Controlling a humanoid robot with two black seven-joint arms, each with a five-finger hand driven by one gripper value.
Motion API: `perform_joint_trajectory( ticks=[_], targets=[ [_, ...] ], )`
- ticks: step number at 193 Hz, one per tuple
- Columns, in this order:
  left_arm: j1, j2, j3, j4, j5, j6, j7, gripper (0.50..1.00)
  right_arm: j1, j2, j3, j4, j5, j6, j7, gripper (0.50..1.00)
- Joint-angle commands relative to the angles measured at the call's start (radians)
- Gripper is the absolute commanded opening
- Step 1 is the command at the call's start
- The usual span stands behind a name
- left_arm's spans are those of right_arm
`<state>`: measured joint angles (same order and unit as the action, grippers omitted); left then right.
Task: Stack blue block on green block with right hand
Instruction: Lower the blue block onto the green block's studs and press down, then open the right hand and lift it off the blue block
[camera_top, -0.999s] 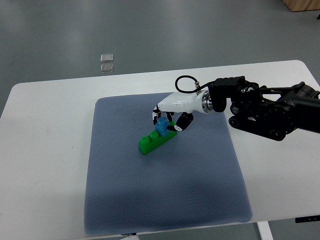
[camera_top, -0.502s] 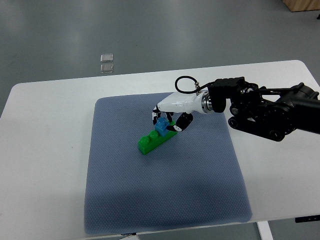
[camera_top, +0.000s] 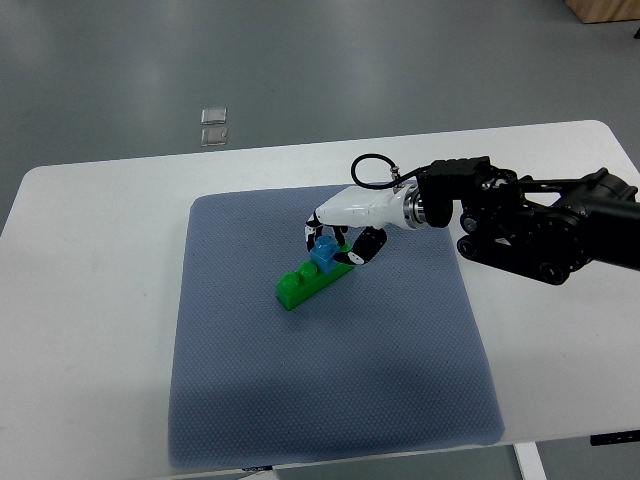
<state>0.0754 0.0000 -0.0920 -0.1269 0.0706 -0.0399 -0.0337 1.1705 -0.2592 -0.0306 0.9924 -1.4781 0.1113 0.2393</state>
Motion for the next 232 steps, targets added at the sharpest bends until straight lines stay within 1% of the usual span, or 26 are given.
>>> perform_joint_trajectory(
  ticks=[1,13,28,36,45,55,64,80,85,91,176,232],
  targets=[
    [0.000,0.000,0.000,0.000,0.000,0.000,0.000,1.000,0.001,0.000,0.001,0.002,0.004,0.001,0.000,0.572],
    [0.000,0.000,0.000,0.000,0.000,0.000,0.000,1.000,0.003,-0.002,0.001,0.002,0.007,0.001,0.000,0.588],
    [0.001,0.000,0.000,0.000,0.000,0.000,0.000,1.000,0.003,-0.002,0.001,0.002,0.012,0.001,0.000,0.648],
    [0.000,0.000,0.000,0.000,0.000,0.000,0.000,1.000,0.003,-0.002,0.001,0.002,0.012,0.001,0.000,0.656],
    [0.000,0.000,0.000,0.000,0.000,0.000,0.000,1.000,0.005,-0.003,0.001,0.002,0.015,0.001,0.000,0.682],
    [0.000,0.000,0.000,0.000,0.000,0.000,0.000,1.000,0.005,-0.002,0.001,0.002,0.016,0.001,0.000,0.690],
    [0.001,0.000,0.000,0.000,0.000,0.000,0.000,1.000,0.005,-0.003,0.001,0.002,0.018,0.001,0.000,0.713],
    [0.001,0.000,0.000,0.000,0.000,0.000,0.000,1.000,0.006,-0.005,0.001,0.003,0.019,0.002,0.000,0.725],
    [0.000,0.000,0.000,0.000,0.000,0.000,0.000,1.000,0.008,-0.005,0.001,0.005,0.019,0.002,0.000,0.742],
    [0.000,0.000,0.000,0.000,0.000,0.000,0.000,1.000,0.008,-0.005,0.001,0.008,0.019,0.002,0.000,0.750],
    [0.000,0.000,0.000,0.001,0.000,0.000,0.000,1.000,0.014,-0.008,0.001,0.011,0.021,0.005,0.002,0.754],
    [0.001,0.000,0.000,0.001,0.000,0.000,0.000,1.000,0.023,-0.028,0.001,0.017,0.021,0.019,0.009,0.756]
  ],
)
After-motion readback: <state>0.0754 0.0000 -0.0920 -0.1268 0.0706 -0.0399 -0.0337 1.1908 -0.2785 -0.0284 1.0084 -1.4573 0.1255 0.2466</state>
